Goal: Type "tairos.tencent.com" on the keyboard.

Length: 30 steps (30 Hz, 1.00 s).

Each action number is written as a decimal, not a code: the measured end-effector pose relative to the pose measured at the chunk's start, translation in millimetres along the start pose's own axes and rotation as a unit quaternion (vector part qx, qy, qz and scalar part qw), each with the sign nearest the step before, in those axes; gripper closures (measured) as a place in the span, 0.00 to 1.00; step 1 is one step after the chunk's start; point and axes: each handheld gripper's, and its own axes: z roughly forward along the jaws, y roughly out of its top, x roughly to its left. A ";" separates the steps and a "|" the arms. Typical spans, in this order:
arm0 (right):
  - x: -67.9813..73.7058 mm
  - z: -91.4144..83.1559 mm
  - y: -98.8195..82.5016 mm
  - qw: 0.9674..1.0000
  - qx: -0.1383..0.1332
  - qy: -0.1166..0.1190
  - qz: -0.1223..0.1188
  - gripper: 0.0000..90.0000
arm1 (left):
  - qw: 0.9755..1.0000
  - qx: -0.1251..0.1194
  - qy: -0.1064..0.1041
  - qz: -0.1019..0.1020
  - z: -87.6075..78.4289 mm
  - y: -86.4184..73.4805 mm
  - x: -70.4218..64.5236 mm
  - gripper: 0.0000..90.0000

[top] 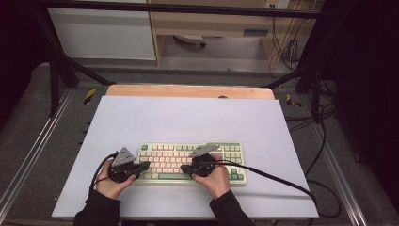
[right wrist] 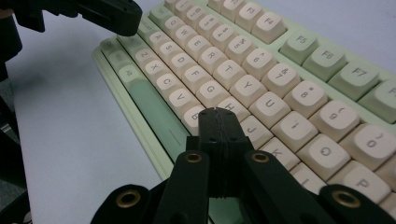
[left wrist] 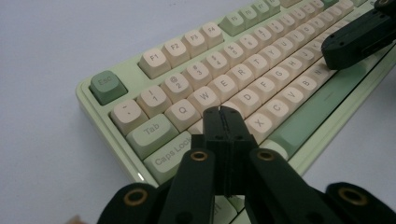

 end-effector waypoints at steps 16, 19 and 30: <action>-20.6 -35.3 -13.4 1.000 -0.022 -0.014 0.016 1.00 | 1.000 0.001 -0.003 0.003 0.3 2.6 -4.4 1.00; -23.9 -41.8 -16.6 0.999 -0.024 -0.018 0.019 1.00 | 1.000 0.002 -0.005 0.007 1.7 3.8 -6.7 1.00; -32.2 -60.0 -29.3 0.999 -0.023 -0.031 0.025 1.00 | 1.000 0.003 -0.010 0.013 7.9 10.8 -13.5 1.00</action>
